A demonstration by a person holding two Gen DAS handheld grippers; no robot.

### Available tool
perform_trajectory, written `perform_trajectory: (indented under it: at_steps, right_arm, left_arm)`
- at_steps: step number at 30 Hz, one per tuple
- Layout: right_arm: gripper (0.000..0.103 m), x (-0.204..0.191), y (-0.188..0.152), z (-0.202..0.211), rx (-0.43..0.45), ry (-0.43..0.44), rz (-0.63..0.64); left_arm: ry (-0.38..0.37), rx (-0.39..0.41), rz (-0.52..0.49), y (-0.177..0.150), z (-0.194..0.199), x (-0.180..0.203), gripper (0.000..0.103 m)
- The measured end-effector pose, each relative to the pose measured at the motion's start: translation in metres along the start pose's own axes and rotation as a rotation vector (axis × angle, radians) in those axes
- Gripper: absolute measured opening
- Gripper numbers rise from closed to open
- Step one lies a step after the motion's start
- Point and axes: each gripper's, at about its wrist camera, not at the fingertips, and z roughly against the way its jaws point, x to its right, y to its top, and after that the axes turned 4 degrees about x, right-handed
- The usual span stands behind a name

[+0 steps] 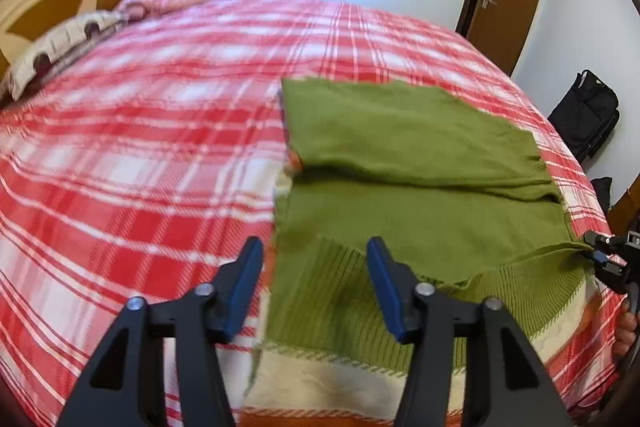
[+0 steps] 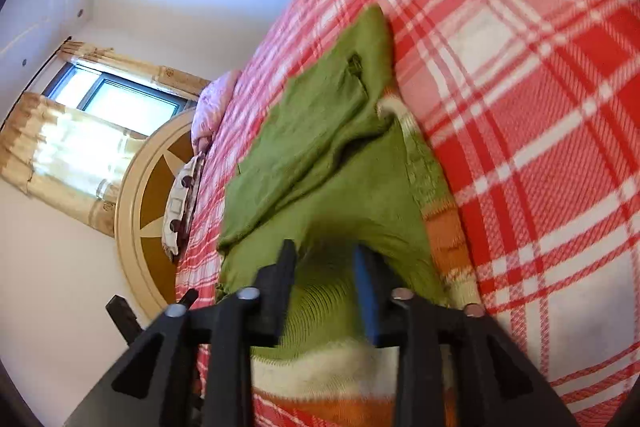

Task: Fold small clothes
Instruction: 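Lift the hem with both grippers and fold it up toward the collar, then open both grippers and release the folded hem on the sweater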

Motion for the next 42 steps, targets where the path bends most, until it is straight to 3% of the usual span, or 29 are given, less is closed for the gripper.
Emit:
perform_trajectory:
  at_steps: [2,4,10,17,24,29,32,35,42]
  right_arm:
    - [0.052,-0.003,0.005,0.011,0.056,-0.013,0.014]
    - [0.052,-0.002,0.009,0.019,0.089,-0.015,0.010]
    - [0.052,0.004,0.004,0.031,0.108,-0.056,0.016]
    - [0.052,-0.013,-0.018,0.009,0.081,-0.105,0.107]
    - [0.052,-0.038,-0.041,-0.005,0.113,-0.344,0.348]
    - [0.052,-0.045,-0.054,-0.024,0.098,-0.463,0.490]
    - [0.053,-0.050,-0.059,-0.031,0.089,-0.509,0.559]
    - [0.060,-0.051,-0.062,-0.034,0.083,-0.519,0.592]
    - [0.066,-0.060,-0.074,-0.045,0.087,-0.587,0.679]
  left_arm:
    - [0.008,0.012,-0.008,0.003,0.003,-0.002,0.072]
    - [0.014,0.024,-0.009,0.004,0.003,-0.004,0.077]
    - [0.006,0.009,-0.013,0.000,-0.005,0.000,0.077]
    - [0.005,-0.023,0.028,-0.014,-0.014,-0.003,0.077]
    - [0.055,0.045,0.069,-0.035,0.007,-0.033,0.077]
    - [0.092,0.002,0.152,-0.052,0.003,-0.065,0.077]
    - [0.083,-0.005,0.197,-0.057,0.001,-0.075,0.077]
    - [0.107,-0.002,0.174,-0.056,0.001,-0.072,0.077]
    - [0.132,0.009,0.135,-0.061,-0.001,-0.070,0.077]
